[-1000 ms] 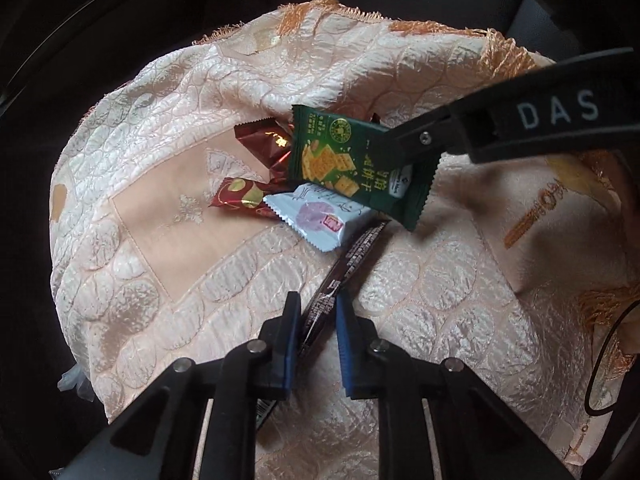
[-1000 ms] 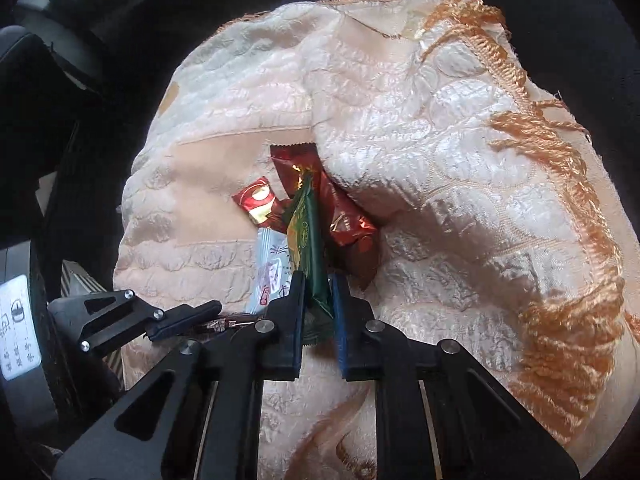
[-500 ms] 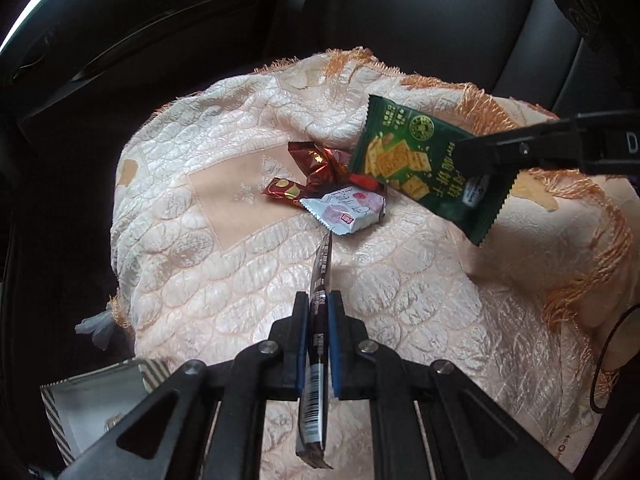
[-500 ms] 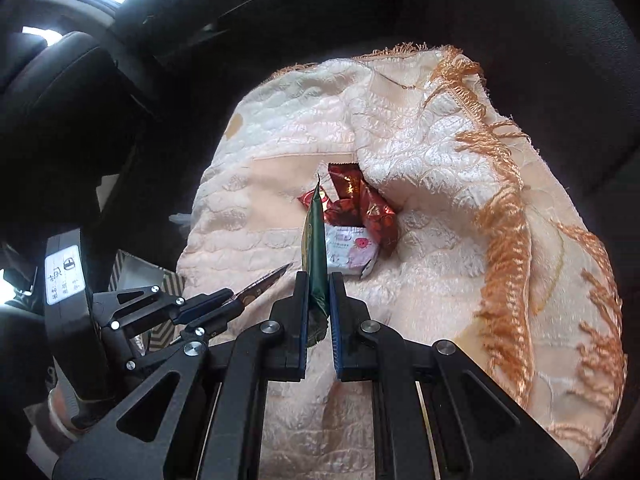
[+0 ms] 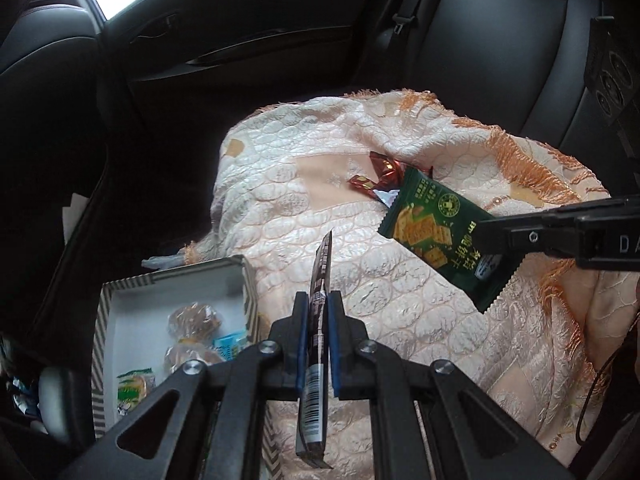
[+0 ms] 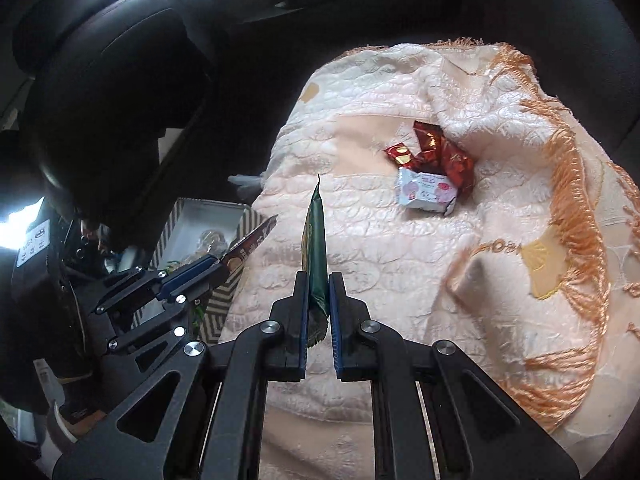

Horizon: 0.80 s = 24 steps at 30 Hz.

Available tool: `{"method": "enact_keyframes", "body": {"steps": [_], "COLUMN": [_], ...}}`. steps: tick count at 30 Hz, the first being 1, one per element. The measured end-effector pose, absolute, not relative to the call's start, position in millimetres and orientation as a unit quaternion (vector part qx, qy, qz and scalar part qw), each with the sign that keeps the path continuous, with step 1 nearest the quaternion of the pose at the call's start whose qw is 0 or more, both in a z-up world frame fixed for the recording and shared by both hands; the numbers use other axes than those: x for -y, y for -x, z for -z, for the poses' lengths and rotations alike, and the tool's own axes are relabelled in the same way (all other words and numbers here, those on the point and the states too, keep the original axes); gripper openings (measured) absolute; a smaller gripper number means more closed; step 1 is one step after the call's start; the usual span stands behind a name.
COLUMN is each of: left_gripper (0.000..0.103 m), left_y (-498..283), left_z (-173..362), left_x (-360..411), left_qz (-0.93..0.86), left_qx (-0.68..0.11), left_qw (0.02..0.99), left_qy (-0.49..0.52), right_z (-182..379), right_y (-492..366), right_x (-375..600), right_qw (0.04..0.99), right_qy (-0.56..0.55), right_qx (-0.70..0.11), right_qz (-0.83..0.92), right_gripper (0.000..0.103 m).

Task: Organize snacks
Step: 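Carry the chocolate stick with the left gripper while the right gripper carries the cracker packet to the tray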

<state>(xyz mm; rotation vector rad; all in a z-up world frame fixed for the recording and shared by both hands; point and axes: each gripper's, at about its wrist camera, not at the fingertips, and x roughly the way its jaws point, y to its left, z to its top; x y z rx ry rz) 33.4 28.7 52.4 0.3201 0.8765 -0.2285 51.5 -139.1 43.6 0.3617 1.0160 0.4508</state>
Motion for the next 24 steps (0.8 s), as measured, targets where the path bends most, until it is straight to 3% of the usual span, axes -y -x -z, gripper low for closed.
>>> {"method": "enact_keyframes", "body": {"steps": [24], "left_gripper": [0.011], "left_y": [15], "left_z": [-45], "left_x": [-177], "left_qz": [-0.073], "left_qx": [-0.42], "left_qw": [0.902], "left_qy": [-0.07], "right_z": [-44], "right_y": [-32], "right_x": [-25], "right_qw": [0.784], "right_qy": [-0.096], "right_qx": [-0.51], "right_qz": [-0.34], "right_gripper": [0.008]}}
